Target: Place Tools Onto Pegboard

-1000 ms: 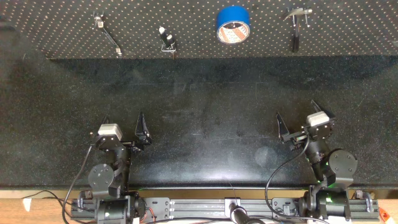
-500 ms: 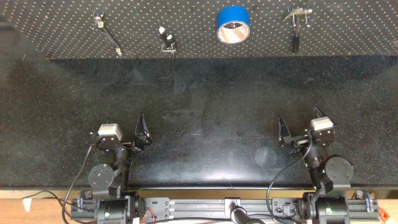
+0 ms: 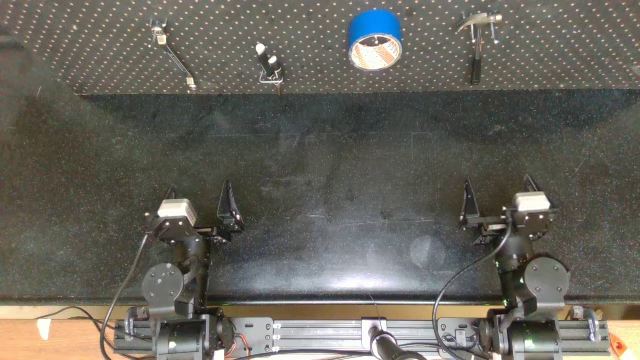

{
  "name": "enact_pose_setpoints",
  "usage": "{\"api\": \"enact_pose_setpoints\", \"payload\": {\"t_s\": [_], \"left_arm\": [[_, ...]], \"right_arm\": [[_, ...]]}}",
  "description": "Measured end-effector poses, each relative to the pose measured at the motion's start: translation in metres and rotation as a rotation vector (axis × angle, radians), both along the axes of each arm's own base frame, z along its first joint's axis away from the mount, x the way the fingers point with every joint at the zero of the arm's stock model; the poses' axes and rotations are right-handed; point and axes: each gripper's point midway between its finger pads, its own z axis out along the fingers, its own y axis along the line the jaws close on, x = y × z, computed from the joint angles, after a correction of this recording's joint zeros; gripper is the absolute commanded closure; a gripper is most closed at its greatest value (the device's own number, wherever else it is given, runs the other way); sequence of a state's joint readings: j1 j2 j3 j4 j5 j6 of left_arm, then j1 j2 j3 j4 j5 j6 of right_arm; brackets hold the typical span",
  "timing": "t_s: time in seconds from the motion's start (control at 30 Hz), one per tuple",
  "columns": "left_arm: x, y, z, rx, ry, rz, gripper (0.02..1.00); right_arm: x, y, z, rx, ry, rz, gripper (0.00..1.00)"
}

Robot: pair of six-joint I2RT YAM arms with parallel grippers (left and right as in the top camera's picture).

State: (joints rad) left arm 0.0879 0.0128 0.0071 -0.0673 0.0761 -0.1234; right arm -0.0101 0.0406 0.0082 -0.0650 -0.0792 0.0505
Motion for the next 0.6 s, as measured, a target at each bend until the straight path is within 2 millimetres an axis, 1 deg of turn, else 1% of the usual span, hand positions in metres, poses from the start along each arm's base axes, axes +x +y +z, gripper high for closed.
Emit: {"api": "enact_pose_setpoints", "payload": {"t_s": [0.13, 0.6], "left_arm": [[0.0000, 0.0001, -0.0001, 0.000, 0.000, 0.000, 0.023], [0.0000, 0.0000, -0.0001, 0.000, 0.000, 0.000, 0.023]], "right_arm": [[-0.0011, -0.0004, 0.0061, -0.007, -0.028, -0.002, 0.007], [-0.0011, -0.0011, 0.0062, -0.011, -0.028, -0.006, 0.005]]}}
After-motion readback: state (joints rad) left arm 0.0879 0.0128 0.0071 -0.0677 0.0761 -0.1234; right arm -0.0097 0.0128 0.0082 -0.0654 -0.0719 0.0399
